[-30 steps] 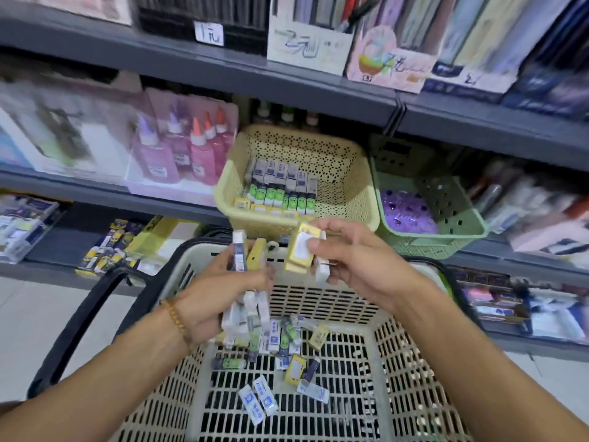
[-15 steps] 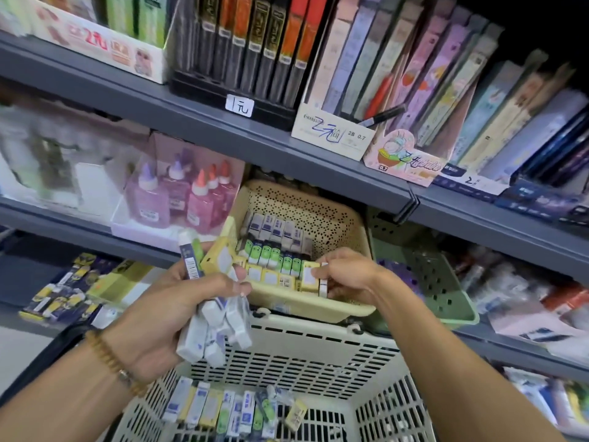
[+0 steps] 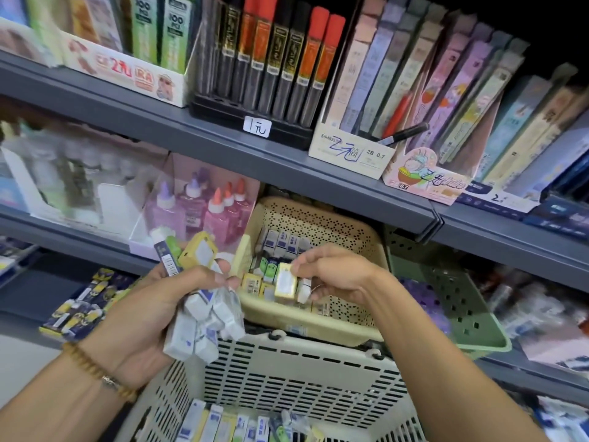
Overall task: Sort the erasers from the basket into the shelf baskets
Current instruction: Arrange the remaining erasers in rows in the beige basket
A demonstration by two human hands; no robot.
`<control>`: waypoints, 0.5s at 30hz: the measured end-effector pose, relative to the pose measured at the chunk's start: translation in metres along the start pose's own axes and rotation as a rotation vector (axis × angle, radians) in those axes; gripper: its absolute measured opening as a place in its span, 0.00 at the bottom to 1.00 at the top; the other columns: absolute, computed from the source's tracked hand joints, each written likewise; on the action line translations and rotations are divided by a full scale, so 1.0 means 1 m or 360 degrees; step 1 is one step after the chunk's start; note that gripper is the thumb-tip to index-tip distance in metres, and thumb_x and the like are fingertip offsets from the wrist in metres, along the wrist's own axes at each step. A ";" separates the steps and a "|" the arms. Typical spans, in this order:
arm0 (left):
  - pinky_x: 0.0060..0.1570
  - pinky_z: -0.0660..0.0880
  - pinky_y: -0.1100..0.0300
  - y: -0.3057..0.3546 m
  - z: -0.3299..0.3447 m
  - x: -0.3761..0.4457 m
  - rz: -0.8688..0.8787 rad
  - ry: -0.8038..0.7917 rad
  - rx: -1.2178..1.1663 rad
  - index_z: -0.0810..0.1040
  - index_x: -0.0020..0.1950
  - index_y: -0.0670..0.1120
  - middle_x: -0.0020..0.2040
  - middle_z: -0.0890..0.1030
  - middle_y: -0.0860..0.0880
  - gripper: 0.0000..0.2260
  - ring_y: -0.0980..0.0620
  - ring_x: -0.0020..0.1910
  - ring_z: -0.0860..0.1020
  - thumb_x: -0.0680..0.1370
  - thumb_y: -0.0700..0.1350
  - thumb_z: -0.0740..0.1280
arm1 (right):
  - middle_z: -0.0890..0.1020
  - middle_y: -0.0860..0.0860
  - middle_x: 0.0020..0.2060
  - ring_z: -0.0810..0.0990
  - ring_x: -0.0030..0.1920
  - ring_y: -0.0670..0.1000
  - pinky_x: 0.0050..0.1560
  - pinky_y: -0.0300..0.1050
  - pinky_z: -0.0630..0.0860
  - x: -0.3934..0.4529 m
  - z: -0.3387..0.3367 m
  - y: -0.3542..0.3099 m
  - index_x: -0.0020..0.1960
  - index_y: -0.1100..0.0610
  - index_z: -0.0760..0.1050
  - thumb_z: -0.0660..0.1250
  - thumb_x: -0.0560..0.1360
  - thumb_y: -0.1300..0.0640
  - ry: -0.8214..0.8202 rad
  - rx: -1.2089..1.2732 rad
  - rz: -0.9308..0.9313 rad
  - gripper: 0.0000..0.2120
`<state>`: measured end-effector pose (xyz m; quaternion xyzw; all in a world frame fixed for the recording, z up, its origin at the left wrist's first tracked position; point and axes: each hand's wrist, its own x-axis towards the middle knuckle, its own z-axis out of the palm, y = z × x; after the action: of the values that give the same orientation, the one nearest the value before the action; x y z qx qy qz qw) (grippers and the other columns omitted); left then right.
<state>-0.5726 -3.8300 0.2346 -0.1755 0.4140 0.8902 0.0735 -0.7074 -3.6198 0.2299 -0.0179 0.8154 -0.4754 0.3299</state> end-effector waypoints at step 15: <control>0.41 0.79 0.45 0.000 0.000 0.006 0.0047 -0.0005 -0.0045 0.78 0.59 0.38 0.54 0.83 0.39 0.30 0.46 0.46 0.85 0.56 0.36 0.71 | 0.86 0.50 0.44 0.81 0.43 0.54 0.25 0.37 0.63 0.020 0.004 0.017 0.41 0.53 0.83 0.71 0.76 0.51 0.0728 0.0337 -0.0090 0.07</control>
<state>-0.5782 -3.8299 0.2329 -0.1689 0.4038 0.8972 0.0585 -0.7154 -3.6205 0.2046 0.1020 0.8137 -0.5588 0.1234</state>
